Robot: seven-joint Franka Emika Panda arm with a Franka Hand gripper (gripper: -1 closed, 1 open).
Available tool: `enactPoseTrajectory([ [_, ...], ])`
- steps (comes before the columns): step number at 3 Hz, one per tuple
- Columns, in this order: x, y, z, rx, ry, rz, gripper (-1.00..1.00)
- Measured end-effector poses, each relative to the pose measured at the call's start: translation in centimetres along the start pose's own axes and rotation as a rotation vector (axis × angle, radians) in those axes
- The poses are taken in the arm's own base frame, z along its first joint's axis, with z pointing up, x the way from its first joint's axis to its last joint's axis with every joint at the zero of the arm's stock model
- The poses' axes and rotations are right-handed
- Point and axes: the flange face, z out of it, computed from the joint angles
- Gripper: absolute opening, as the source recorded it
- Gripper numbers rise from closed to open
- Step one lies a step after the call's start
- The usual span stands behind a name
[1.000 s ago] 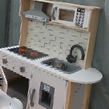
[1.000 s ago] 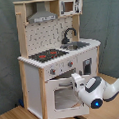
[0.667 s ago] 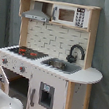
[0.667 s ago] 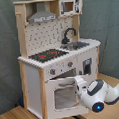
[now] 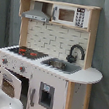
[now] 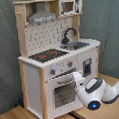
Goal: Play with the kitchen
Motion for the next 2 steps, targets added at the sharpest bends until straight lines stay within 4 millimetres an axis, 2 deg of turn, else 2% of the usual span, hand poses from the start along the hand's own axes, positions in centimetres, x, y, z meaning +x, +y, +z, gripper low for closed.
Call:
enactPoseTrajectory([
  [2, 6.4, 3.3, -2.0, -0.075, 0.049, 0.056, 1.00],
])
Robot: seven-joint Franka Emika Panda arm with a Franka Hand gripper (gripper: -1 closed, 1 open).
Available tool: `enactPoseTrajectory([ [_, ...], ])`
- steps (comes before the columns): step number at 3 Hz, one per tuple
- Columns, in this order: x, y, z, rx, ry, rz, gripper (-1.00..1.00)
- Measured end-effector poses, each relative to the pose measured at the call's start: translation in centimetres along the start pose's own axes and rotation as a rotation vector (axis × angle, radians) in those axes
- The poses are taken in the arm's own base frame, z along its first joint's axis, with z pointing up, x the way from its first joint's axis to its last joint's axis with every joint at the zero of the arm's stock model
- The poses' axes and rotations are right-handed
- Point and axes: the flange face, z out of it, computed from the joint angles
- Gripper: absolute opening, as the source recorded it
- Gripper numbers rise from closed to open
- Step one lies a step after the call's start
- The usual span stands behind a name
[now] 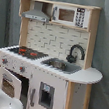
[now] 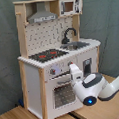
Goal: Play with the kitchen
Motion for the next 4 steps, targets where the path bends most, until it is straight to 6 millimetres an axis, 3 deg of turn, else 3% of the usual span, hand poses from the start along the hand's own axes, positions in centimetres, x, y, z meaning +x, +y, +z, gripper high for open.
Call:
enactPoseTrajectory([
  [2, 7.4, 4.9, 0.4, -0.078, 0.071, 0.042, 1.00],
  [4, 12.0, 9.4, 0.2, -0.099, 0.102, -0.023, 1.00],
])
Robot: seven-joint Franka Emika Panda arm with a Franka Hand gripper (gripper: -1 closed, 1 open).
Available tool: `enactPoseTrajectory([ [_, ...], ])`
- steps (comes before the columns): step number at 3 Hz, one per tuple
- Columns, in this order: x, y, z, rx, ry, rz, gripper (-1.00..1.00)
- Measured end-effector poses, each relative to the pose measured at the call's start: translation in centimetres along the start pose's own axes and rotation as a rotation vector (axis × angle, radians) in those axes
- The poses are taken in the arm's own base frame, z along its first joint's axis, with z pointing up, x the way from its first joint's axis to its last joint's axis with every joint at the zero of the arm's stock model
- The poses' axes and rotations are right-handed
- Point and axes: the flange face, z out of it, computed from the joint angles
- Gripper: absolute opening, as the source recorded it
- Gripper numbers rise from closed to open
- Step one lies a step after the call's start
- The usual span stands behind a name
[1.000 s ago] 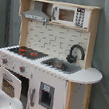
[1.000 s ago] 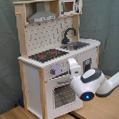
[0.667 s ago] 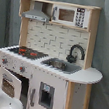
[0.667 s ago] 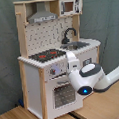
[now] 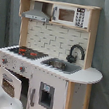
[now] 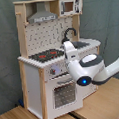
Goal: Play with the kitchen
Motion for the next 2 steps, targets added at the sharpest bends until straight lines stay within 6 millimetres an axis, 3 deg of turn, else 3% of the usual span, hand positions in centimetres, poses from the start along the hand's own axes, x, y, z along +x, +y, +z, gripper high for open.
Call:
enactPoseTrajectory([
  [2, 1.8, 3.1, 0.0, 0.013, -0.001, -0.145, 1.00],
])
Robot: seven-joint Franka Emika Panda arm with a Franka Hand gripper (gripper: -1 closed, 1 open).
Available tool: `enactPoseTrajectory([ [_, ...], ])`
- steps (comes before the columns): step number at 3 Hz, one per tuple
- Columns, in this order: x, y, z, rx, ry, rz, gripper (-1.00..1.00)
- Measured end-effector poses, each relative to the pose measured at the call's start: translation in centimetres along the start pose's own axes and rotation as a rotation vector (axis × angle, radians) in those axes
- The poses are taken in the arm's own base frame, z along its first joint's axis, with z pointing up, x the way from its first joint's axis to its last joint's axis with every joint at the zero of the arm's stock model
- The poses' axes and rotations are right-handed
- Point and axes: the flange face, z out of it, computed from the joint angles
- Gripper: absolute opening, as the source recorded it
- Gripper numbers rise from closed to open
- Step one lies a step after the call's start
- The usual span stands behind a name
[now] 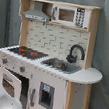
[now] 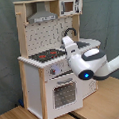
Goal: Play with the kitchen
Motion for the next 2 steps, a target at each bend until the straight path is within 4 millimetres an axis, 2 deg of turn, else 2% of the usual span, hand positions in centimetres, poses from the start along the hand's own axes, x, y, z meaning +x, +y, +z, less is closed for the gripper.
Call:
enactPoseTrajectory([
  [2, 1.1, 3.2, 1.9, 0.038, -0.027, -0.152, 1.00],
])
